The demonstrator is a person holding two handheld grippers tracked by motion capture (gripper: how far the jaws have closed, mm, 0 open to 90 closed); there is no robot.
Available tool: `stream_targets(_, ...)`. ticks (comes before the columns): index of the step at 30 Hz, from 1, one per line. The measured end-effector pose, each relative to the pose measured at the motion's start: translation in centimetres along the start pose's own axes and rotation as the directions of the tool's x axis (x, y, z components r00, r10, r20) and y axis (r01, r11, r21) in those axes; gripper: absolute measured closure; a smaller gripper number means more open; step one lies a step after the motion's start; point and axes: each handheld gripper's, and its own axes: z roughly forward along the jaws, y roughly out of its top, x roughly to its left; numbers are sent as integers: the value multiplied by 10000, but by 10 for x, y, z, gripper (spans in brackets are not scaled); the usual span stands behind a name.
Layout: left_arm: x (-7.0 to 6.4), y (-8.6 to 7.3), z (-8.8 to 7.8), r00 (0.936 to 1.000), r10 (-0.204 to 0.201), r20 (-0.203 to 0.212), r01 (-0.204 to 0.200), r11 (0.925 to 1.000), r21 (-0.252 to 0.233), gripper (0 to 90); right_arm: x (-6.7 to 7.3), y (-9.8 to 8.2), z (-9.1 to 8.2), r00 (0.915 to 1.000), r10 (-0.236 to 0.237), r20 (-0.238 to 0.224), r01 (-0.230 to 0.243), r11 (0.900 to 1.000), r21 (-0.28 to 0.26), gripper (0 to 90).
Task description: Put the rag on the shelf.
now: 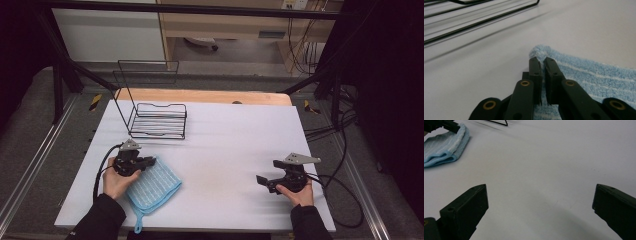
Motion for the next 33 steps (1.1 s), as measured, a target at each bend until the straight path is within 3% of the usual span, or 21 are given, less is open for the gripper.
stream_targets(4, 3, 0, 5, 9998, -163, -70, 165, 9996, 222, 827, 0, 0, -1, 10000, -27, 22, 27, 10000, -30, 9)
stream_targets(8, -2, 3, -4, 9988, 92, -479, -89, 9999, 68, 611, 0, 0, -1, 10000, 0, 17, 0, 10000, -46, 10)
stream_targets(9, -5, 4, -7, 9979, 147, -627, -143, 9999, 74, 611, 0, 0, -1, 10000, 0, 17, 0, 10000, -46, 10)
stream_targets(10, -9, 5, -11, 9960, 271, -847, -263, 9996, 102, 531, 0, 0, -1, 10000, -5, 29, 5, 10000, -43, 10)
stream_targets(13, -22, 8, -21, 9958, 470, -784, -474, 9989, -31, 461, 0, 0, -1, 10000, 17, 36, -17, 10000, -39, 10)
stream_targets(18, -55, 10, -23, 9943, 1061, -144, -1054, 9936, 406, 440, 0, 0, -1, 10000, -1, 38, 1, 10000, -33, 9)
stream_targets(24, -89, 6, -8, 9878, 1398, 681, -1469, 9827, 1125, 488, 0, 0, -1, 10000, 7, 35, -7, 10000, -5, 9)
stream_targets(28, -99, 2, 4, 9859, 1565, 599, -1641, 9741, 1556, 524, 0, 0, -1, 10000, -14, 44, 14, 10000, -4, 10)
stream_targets(33, -102, -4, 14, 9850, 1672, 432, -1722, 9702, 1703, 540, 0, 0, -1, 10000, -26, 42, 25, 10000, 21, 10)
